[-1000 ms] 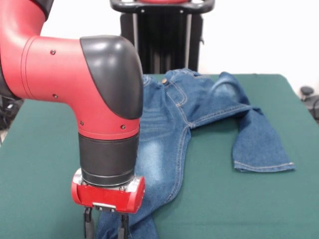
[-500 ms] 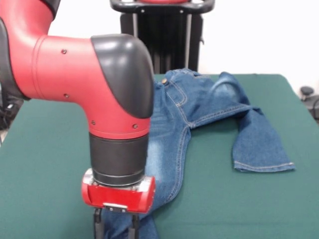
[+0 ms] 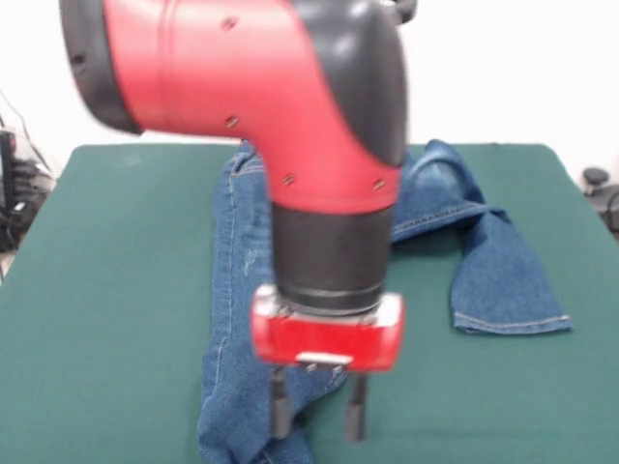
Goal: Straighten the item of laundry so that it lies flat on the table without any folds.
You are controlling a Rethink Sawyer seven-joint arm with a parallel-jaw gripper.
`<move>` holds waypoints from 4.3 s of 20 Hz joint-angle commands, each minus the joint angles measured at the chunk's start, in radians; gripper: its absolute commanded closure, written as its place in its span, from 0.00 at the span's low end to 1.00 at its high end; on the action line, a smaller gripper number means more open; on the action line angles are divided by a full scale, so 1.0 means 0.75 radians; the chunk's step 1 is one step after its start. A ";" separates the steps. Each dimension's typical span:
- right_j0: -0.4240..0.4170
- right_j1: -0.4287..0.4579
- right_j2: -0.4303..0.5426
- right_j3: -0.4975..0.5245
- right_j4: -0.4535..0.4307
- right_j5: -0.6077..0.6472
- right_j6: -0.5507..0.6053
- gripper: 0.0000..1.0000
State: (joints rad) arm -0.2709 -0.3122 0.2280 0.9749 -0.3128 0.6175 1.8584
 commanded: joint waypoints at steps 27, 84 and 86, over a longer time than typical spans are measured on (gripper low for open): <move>0.224 0.096 -0.165 0.286 0.267 0.180 0.348 0.00; 0.478 0.163 -0.327 0.504 0.564 -0.011 0.411 0.00; 0.473 0.200 -0.327 0.486 0.558 -0.074 0.403 0.00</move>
State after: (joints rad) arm 0.0575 -0.2955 -0.0508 1.2162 0.0684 0.6900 1.8707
